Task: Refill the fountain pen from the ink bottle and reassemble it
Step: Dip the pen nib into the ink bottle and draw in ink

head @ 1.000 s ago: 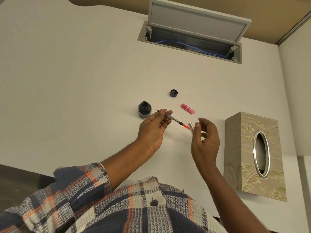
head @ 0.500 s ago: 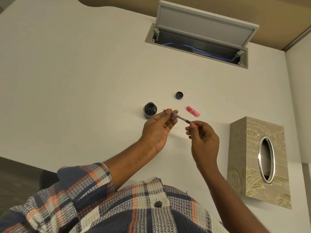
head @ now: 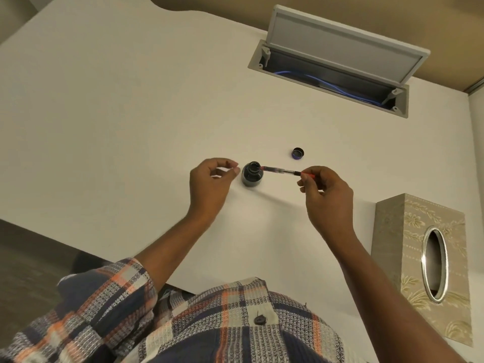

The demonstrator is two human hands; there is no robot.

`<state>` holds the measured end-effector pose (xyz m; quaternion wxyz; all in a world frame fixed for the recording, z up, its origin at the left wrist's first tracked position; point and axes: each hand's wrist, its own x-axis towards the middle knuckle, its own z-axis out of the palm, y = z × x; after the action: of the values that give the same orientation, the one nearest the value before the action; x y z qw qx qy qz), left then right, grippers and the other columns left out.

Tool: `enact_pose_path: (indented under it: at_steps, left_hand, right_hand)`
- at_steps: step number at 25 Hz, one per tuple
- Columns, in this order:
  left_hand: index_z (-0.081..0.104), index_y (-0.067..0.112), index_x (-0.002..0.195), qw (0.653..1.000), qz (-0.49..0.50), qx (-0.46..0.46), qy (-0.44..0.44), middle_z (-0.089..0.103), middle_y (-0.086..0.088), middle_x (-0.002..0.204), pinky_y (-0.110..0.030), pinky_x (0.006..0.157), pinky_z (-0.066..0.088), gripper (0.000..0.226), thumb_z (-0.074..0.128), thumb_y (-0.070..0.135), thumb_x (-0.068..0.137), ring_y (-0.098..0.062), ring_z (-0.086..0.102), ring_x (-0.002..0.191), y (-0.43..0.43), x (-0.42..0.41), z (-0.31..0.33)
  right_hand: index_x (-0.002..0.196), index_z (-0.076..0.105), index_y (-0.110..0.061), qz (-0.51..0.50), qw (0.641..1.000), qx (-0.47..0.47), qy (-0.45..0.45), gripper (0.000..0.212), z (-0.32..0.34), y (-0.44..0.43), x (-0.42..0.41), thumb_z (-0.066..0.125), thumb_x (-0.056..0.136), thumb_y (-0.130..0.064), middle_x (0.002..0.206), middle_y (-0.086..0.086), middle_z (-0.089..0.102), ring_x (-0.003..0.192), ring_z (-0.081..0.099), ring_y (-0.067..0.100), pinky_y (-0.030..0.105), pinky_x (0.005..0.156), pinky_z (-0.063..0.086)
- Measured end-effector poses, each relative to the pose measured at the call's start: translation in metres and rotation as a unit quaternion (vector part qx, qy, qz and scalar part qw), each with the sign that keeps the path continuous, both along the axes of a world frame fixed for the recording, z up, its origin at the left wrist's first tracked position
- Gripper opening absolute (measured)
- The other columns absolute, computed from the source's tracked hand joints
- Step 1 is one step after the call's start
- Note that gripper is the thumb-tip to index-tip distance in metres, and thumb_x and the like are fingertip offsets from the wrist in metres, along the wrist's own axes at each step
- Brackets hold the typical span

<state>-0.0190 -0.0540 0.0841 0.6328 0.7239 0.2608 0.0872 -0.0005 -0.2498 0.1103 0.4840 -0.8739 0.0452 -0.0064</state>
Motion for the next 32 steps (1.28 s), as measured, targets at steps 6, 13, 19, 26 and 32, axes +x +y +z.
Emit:
enact_pose_path:
  at_steps: [6, 13, 19, 26, 32]
  left_hand:
    - [0.074, 0.02, 0.089, 0.987, -0.153, 0.035, -0.029, 0.071, 0.013, 0.09, -0.014, 0.08, 0.042, 0.011, 0.064, 0.017, 0.088, 0.005, 0.06, 0.083, 0.041, 0.038, 0.012]
    - [0.074, 0.017, 0.094, 0.953, -0.297, 0.052, -0.021, 0.072, 0.006, 0.098, -0.019, 0.086, 0.046, 0.012, 0.067, 0.016, 0.085, -0.009, 0.063, 0.095, 0.053, 0.063, 0.017]
    - [0.075, 0.017, 0.099, 0.907, -0.42, 0.041, 0.007, 0.073, -0.001, 0.104, -0.031, 0.086, 0.049, 0.016, 0.069, 0.019, 0.084, -0.019, 0.064, 0.104, 0.051, 0.084, 0.025]
    - [0.074, 0.023, 0.102, 0.899, -0.437, 0.013, 0.011, 0.073, -0.002, 0.105, -0.054, 0.103, 0.042, 0.024, 0.072, 0.025, 0.079, -0.027, 0.062, 0.11, 0.055, 0.099, 0.016]
    - [0.071, 0.012, 0.109, 0.897, -0.442, -0.003, -0.002, 0.073, -0.008, 0.107, -0.046, 0.104, 0.044, 0.028, 0.071, 0.017, 0.081, -0.025, 0.063, 0.109, 0.049, 0.098, 0.014]
  right_hand:
    - [0.09, 0.067, -0.013, 0.079, 0.992, -0.092, -0.02, 0.012, 0.013, 0.016, 0.023, 0.056, 0.09, -0.007, 0.084, 0.002, 0.07, 0.08, 0.064, 0.016, 0.017, 0.07, 0.045]
    - [0.091, 0.07, -0.012, 0.14, 0.975, -0.173, -0.029, 0.01, 0.027, 0.032, 0.042, 0.06, 0.089, -0.01, 0.087, 0.004, 0.069, 0.079, 0.06, 0.017, 0.022, 0.07, 0.042]
    - [0.097, 0.073, -0.014, 0.217, 0.936, -0.276, 0.002, 0.014, 0.042, 0.05, 0.064, 0.062, 0.089, -0.013, 0.095, 0.007, 0.067, 0.082, 0.057, 0.017, 0.024, 0.07, 0.039]
    - [0.099, 0.074, -0.019, 0.263, 0.914, -0.308, 0.029, 0.028, 0.062, 0.07, 0.088, 0.06, 0.087, 0.001, 0.096, 0.002, 0.07, 0.088, 0.063, 0.018, 0.027, 0.073, 0.052]
    - [0.096, 0.073, -0.018, 0.248, 0.92, -0.303, 0.03, 0.026, 0.062, 0.073, 0.091, 0.062, 0.085, 0.002, 0.091, 0.001, 0.068, 0.084, 0.064, 0.018, 0.02, 0.065, 0.047]
